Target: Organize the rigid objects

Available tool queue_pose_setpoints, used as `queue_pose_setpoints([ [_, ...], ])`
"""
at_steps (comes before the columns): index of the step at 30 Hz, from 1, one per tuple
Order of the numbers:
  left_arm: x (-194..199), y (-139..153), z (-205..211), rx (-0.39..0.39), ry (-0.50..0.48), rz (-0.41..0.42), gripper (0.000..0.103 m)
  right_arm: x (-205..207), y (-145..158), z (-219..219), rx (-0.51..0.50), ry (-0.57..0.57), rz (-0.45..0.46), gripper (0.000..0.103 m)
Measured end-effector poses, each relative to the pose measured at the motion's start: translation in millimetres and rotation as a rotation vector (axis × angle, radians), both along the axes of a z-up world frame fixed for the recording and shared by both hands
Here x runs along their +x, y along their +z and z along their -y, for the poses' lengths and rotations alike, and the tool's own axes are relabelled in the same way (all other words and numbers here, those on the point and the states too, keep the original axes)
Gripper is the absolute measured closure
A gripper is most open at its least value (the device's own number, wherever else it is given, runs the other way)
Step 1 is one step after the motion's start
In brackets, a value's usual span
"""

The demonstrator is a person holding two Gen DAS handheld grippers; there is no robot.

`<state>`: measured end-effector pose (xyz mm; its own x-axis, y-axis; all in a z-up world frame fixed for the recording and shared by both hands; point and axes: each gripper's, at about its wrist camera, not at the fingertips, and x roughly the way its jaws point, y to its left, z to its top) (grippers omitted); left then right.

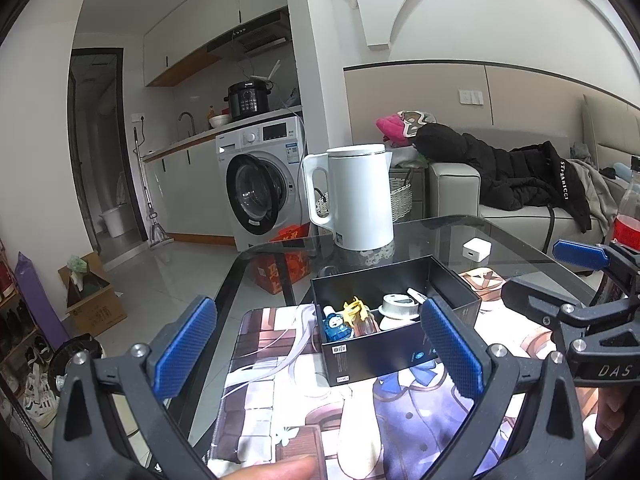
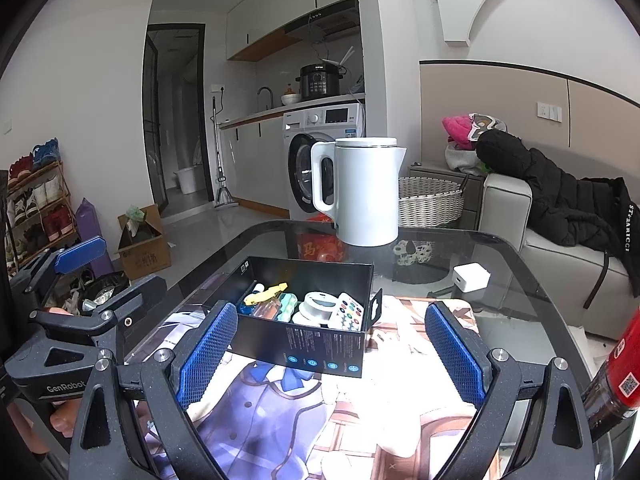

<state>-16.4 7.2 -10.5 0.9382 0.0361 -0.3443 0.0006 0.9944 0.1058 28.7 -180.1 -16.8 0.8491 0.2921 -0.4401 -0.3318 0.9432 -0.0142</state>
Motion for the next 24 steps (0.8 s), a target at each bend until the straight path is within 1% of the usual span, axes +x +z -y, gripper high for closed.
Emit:
queue_pose_setpoints([
  [24,0.8,2.5,0.9,-0.018,0.006,0.004,0.0,1.1,-1.9,-0.7,0.005,0.0,0.0,0.006],
])
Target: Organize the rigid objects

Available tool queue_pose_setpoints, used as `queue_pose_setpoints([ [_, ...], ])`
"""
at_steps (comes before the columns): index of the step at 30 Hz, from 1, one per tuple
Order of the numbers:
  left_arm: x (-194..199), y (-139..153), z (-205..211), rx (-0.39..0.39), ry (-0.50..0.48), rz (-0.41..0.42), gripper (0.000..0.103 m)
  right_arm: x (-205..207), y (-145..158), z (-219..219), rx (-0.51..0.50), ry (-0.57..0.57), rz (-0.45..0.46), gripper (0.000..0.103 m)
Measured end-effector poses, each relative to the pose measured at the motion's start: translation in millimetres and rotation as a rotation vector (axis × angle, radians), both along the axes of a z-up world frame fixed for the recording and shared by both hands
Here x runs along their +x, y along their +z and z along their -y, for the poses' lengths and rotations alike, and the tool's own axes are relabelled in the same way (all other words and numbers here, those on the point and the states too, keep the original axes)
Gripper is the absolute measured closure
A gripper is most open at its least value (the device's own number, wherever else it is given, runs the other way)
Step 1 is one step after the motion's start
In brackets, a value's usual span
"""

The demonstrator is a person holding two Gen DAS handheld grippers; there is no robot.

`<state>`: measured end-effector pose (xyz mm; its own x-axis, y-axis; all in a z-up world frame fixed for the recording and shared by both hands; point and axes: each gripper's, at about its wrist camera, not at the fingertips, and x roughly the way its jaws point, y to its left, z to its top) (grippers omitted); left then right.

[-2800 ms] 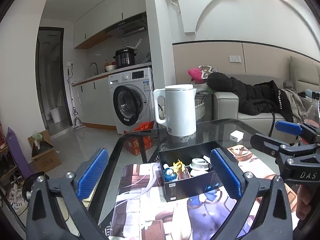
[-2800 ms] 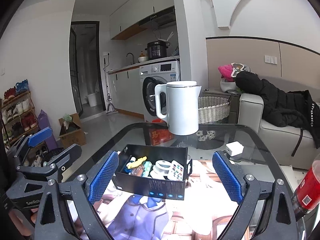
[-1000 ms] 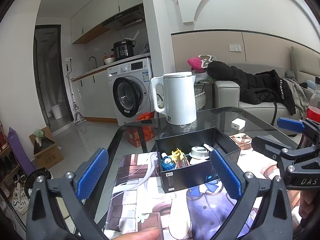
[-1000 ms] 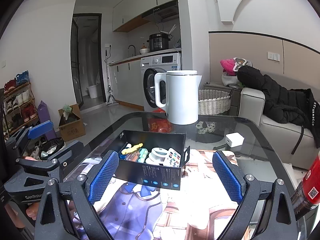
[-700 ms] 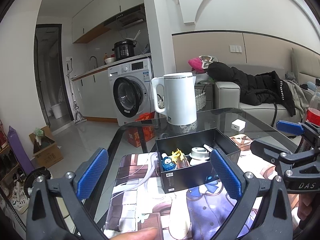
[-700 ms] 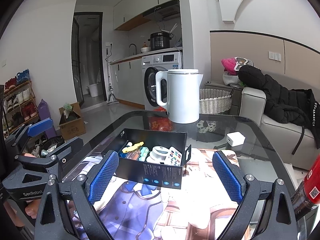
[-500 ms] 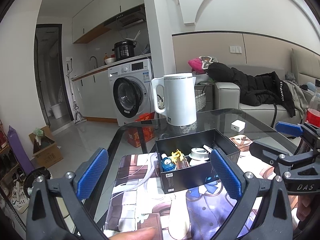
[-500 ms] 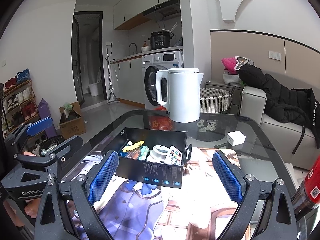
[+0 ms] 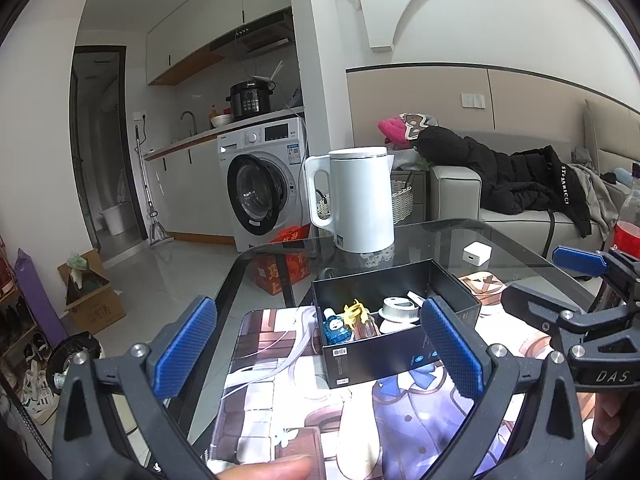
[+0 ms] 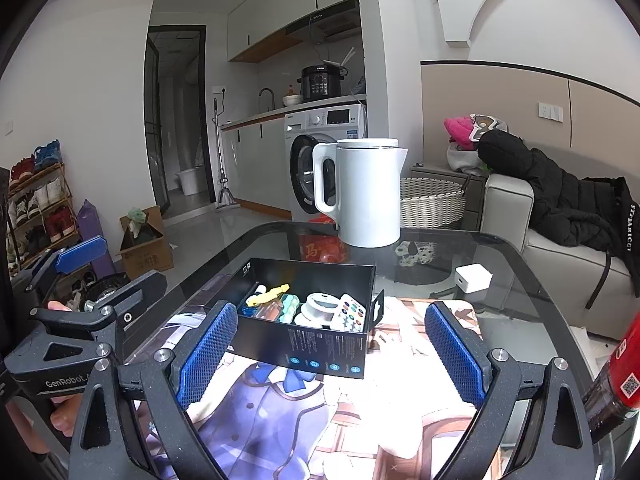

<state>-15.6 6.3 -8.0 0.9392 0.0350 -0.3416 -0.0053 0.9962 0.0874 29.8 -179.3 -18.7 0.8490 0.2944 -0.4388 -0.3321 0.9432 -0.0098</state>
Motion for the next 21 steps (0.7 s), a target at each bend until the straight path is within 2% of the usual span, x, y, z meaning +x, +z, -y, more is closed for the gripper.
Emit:
queue_pose_setpoints([
  [21,-2.0,1.1,0.6,0.008,-0.001,0.015,0.0,0.6,-1.6,0.8,0.003,0.011,-0.002,0.006],
])
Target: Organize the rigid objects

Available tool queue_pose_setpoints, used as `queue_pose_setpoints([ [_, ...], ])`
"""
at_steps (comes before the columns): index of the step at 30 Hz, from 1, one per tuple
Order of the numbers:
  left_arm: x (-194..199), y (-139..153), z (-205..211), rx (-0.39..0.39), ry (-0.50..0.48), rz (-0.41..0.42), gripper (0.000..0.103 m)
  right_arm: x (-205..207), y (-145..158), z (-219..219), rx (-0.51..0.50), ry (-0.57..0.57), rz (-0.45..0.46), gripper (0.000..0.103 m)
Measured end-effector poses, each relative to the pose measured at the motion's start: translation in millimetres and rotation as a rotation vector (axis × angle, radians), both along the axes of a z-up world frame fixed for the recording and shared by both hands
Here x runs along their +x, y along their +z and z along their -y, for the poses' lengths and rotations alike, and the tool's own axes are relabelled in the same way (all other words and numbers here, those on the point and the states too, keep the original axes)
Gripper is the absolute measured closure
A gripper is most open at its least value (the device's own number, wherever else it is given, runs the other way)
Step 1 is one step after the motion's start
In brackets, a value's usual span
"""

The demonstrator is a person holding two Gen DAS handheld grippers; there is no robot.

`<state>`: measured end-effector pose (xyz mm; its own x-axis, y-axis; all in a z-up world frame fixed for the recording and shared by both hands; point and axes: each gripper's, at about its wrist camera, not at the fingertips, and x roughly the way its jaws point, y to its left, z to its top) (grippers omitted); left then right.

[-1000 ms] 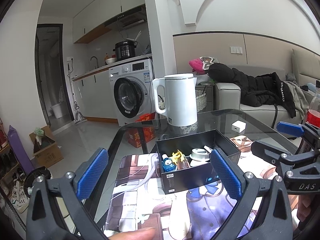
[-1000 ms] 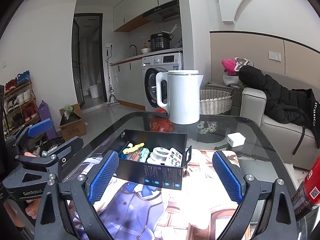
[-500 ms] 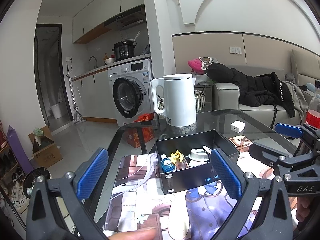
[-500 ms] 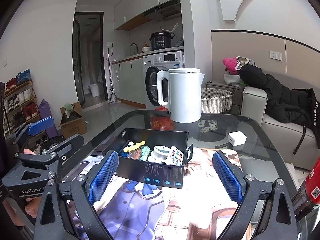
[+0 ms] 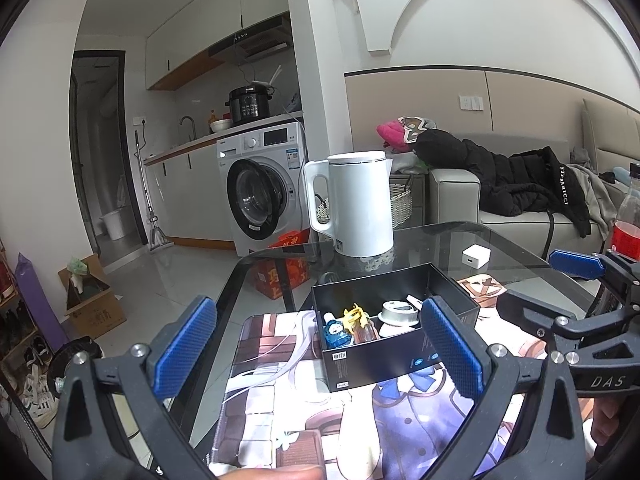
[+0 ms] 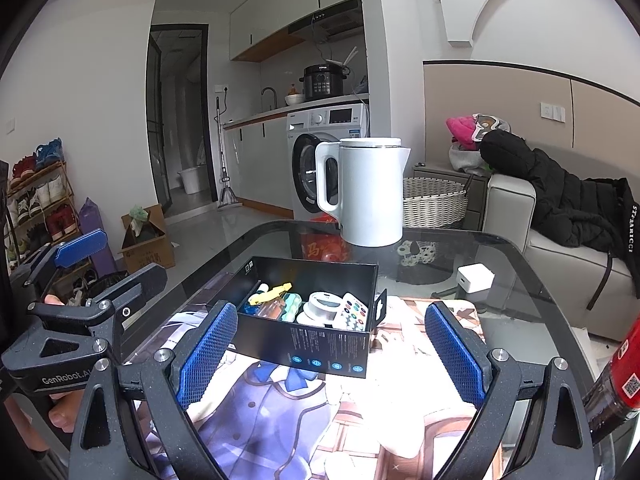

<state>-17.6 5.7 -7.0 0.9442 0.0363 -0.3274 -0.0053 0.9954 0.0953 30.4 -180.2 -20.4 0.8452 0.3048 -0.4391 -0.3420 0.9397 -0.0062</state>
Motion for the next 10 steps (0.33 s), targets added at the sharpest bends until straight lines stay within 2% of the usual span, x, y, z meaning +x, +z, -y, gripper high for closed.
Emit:
queue_pose_setpoints([
  [10,0.3,0.8,0.5,0.0,0.0,0.003,0.0,0.3,-0.4,0.2,-0.001,0.002,-0.002,0.006],
])
